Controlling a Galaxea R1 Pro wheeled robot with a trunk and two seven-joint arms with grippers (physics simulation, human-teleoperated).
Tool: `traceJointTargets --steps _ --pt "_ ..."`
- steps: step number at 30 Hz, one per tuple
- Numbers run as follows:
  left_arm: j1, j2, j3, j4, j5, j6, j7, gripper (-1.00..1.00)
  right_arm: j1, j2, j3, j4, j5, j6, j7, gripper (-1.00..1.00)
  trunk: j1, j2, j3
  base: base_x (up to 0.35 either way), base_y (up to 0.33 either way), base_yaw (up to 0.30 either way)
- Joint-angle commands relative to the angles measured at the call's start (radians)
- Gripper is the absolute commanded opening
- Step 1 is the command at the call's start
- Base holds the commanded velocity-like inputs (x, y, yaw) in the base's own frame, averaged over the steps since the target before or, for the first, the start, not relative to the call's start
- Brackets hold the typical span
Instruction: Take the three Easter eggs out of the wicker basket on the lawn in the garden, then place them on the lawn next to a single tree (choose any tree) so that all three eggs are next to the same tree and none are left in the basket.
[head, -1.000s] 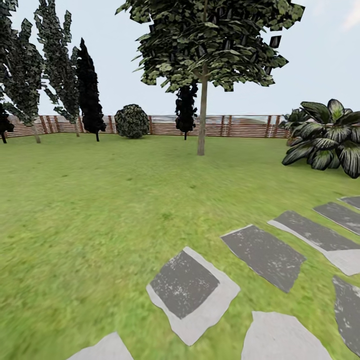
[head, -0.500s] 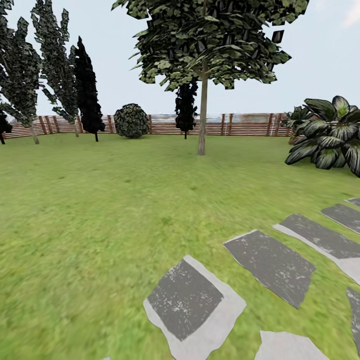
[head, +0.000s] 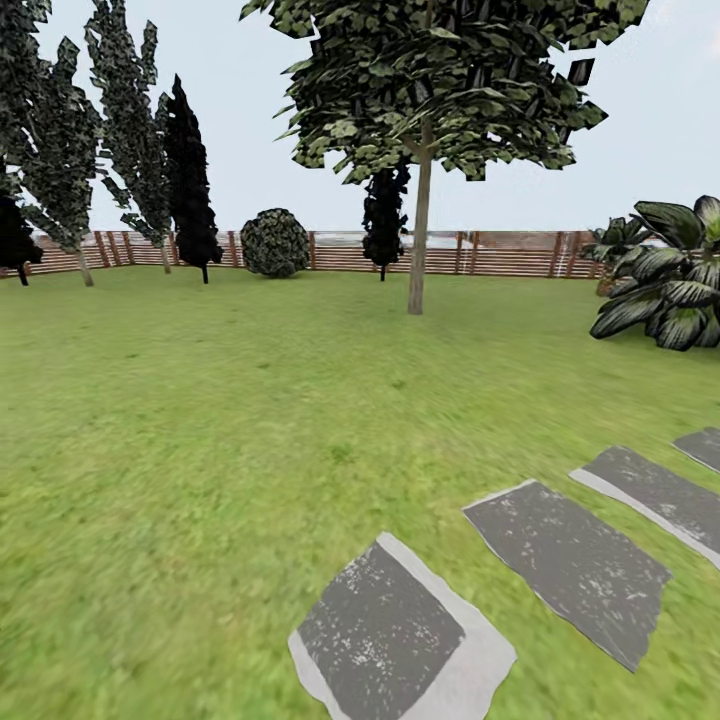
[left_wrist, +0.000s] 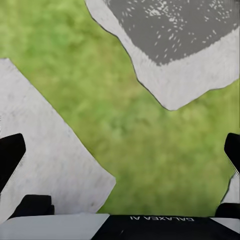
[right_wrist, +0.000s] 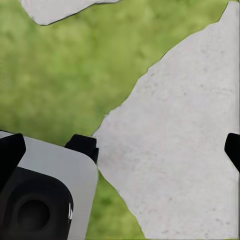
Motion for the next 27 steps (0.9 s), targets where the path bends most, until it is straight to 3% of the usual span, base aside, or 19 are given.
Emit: traceJointTargets --steps 1,27 --pt "0.0 0.0 -0.002 -0.001 0.01 -0.002 -0.001 1.0 -0.001 -0.001 0.004 0.001 0.008 -0.005 -0.001 1.0 0.001 0.0 -0.001 0.335 0.0 0.144" --pt "0.0 0.0 -0.002 -0.001 0.01 -0.002 0.0 1.0 -0.001 -0.001 0.004 0.001 0.008 -0.005 -0.001 1.0 0.001 0.0 -0.001 0.335 0.0 0.191"
